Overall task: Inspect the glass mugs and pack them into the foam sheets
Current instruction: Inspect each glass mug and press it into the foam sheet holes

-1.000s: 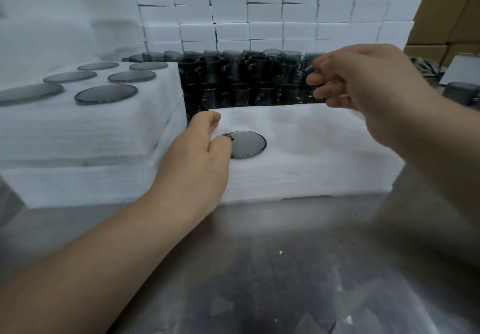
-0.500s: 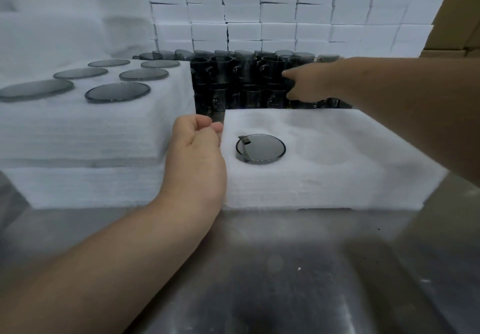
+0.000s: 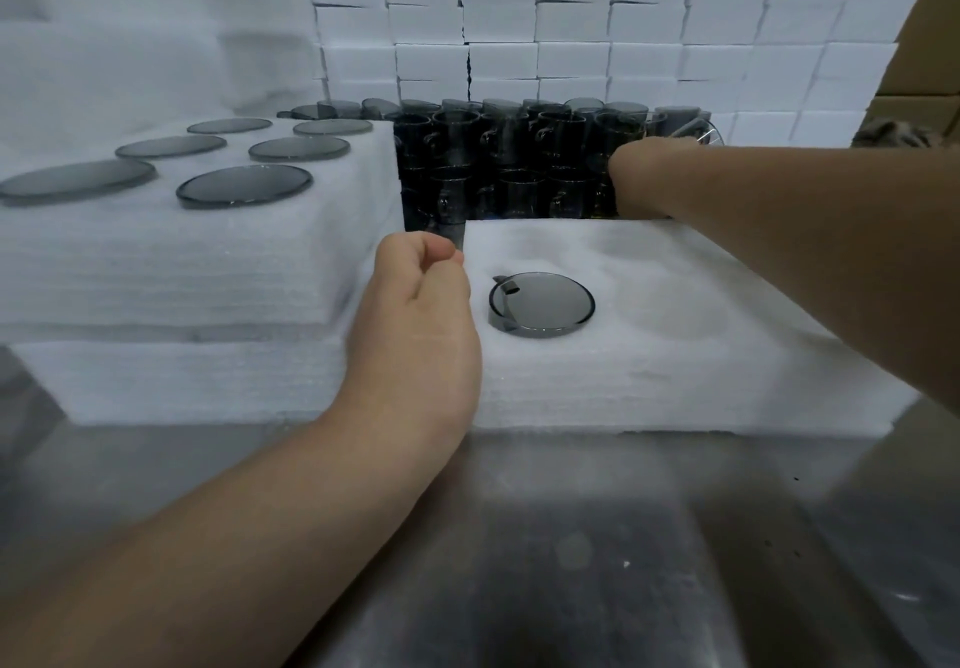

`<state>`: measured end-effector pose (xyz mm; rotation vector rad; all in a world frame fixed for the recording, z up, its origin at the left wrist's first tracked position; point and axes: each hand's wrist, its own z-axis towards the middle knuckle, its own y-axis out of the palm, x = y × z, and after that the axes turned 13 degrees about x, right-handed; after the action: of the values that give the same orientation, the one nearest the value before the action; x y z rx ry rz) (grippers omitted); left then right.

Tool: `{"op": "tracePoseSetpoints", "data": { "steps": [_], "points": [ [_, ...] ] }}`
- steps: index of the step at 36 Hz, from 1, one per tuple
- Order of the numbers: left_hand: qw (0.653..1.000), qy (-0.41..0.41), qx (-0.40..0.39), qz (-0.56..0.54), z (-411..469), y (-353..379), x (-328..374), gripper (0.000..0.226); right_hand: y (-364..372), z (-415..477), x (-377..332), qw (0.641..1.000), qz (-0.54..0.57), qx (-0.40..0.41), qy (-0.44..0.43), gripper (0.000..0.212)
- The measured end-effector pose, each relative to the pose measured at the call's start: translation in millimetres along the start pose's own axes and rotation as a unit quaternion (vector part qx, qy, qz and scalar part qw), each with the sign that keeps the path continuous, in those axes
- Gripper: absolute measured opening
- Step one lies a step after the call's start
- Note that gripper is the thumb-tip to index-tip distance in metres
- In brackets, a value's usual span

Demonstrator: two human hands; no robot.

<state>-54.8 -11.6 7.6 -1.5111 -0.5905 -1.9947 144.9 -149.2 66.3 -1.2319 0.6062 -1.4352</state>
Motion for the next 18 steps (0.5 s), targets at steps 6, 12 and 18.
{"op": "tracePoseSetpoints", "data": {
  "steps": [6, 12, 18],
  "points": [
    [1.0, 0.001, -0.002, 0.008, 1, 0, 0, 0.017, 6, 4, 3, 0.997, 0.052, 0.045, 0.016, 0.017],
    [1.0, 0.002, -0.001, 0.004, 3, 0, 0, 0.025, -15, -1, 10, 0.992, 0.087, 0.088, 0.038, 0.006],
    [1.0, 0.019, -0.004, -0.003, 0, 0, 5, 0.029, -51, -19, 17, 0.959, 0.183, 0.212, 0.052, 0.037]
  ]
}}
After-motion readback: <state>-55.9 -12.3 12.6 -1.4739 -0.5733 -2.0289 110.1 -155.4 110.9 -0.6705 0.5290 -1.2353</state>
